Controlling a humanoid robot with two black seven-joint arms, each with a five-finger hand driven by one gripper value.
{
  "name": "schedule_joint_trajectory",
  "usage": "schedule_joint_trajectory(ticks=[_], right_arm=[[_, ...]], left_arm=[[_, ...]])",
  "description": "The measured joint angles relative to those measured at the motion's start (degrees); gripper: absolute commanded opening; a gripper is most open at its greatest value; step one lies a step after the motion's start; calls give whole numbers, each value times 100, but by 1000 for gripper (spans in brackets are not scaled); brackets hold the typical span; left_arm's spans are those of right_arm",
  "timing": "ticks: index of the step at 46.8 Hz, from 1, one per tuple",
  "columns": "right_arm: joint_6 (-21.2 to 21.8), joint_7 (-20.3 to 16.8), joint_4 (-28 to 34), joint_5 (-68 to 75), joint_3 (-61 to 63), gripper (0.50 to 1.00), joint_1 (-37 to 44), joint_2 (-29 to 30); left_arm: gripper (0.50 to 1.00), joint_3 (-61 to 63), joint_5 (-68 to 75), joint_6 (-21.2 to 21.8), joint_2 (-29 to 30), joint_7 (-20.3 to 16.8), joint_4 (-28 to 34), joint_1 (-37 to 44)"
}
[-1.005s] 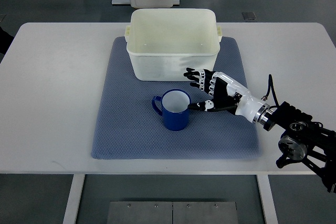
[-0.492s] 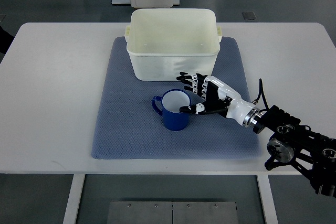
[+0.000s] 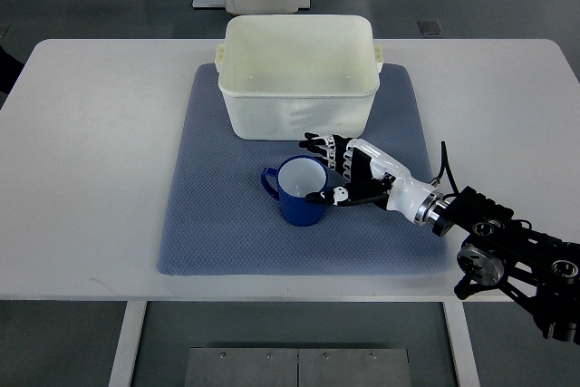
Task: Place cup in box with right hand
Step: 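Wrap the right hand fingers around the mug body and close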
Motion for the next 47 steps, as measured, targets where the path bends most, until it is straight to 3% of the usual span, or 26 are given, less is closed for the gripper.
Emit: schedule_joint_trajectory(ticks=[47], right_arm=[[-91, -7, -319, -79, -134, 1000, 54, 325]], left_arm=[[1000, 0, 0, 0, 0, 0, 0, 0]])
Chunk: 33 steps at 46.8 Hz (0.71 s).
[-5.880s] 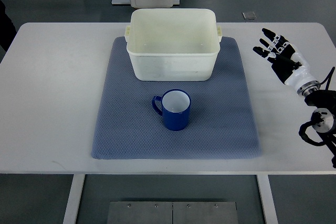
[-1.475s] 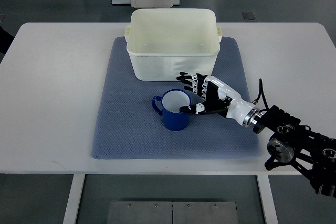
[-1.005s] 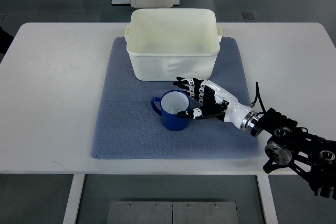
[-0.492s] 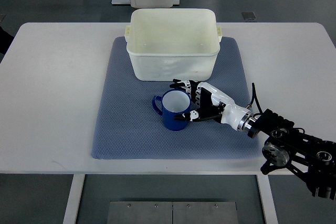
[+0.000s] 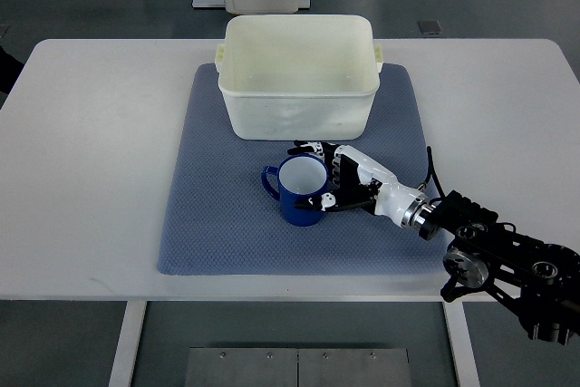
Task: Place cup in box with right hand
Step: 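Wrap the right hand fingers around the mug body and close, then lift the mug with the right hand and carry it over the cream box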
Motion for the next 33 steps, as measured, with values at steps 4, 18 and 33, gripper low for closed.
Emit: schedule_joint_trajectory(ticks=[4, 18, 33], right_arm=[[-19, 0, -55, 0, 0, 1000, 1, 1], [-22, -1, -250, -44, -73, 1000, -18, 82], [-20, 355, -276, -87, -130, 507, -34, 138]], left_arm=[[1000, 0, 0, 0, 0, 0, 0, 0], [1000, 0, 1, 0, 0, 0, 0, 0], [1000, 0, 3, 0, 0, 0, 0, 0]])
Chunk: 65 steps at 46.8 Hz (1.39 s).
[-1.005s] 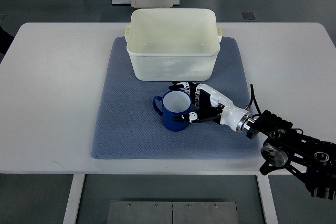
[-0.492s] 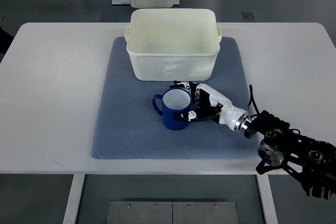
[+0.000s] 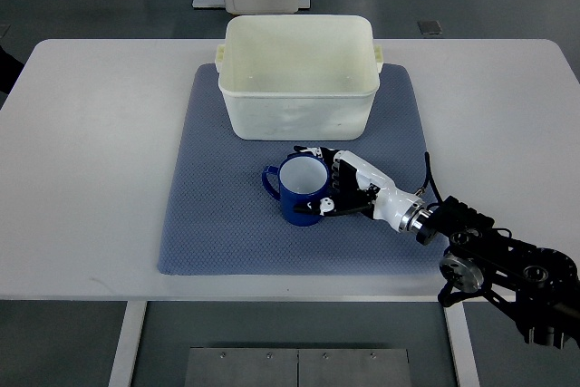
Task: Place cup in box with right hand
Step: 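Lift the mug with the right hand and carry it over the cream box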
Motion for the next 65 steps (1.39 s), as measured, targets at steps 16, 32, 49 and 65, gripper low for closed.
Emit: schedule_joint_trajectory(ticks=[16, 32, 49, 65], right_arm=[[-81, 488, -142, -2, -102, 500, 52, 57], [-42, 665, 26, 21, -34, 500, 119, -134], [166, 642, 849, 240, 143, 500, 771, -1369], [234, 334, 1022, 901, 136, 500, 1649, -1848]], left_arm=[[1000, 0, -1, 0, 0, 0, 0, 0], [1000, 0, -2, 0, 0, 0, 0, 0], [1000, 0, 0, 0, 0, 0, 0, -2], [1000, 0, 1, 0, 0, 1, 0, 0]])
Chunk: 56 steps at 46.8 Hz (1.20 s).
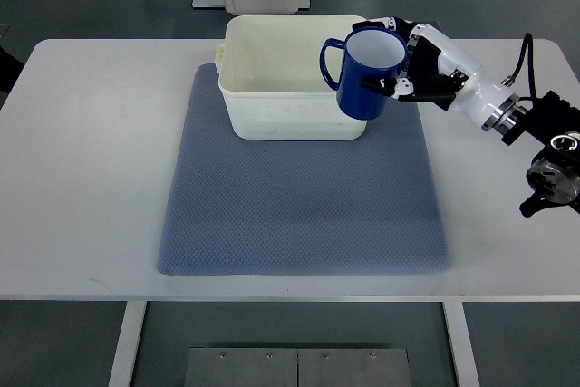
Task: Place cup in box with right hand
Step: 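Lift the mug with the right hand and carry it over the cream box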
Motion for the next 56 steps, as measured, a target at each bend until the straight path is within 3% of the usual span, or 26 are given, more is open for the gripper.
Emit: schedule_joint_trajectory(ticks=[12, 27, 43, 56], right_arm=[[-100, -311, -418, 265, -217, 500, 701, 192], [-452, -628, -1418, 369, -505, 500, 1270, 1121], [-625, -682, -2482, 415, -516, 500, 1378, 2041], [-748, -671, -2924, 374, -557, 500, 1203, 2528]], left_arm=[[1000, 0, -1, 0, 0, 0, 0, -2], [1000, 0, -6, 0, 0, 0, 0, 0], [1000, 0, -4, 0, 0, 0, 0, 0], [1000, 0, -2, 0, 0, 0, 0, 1]])
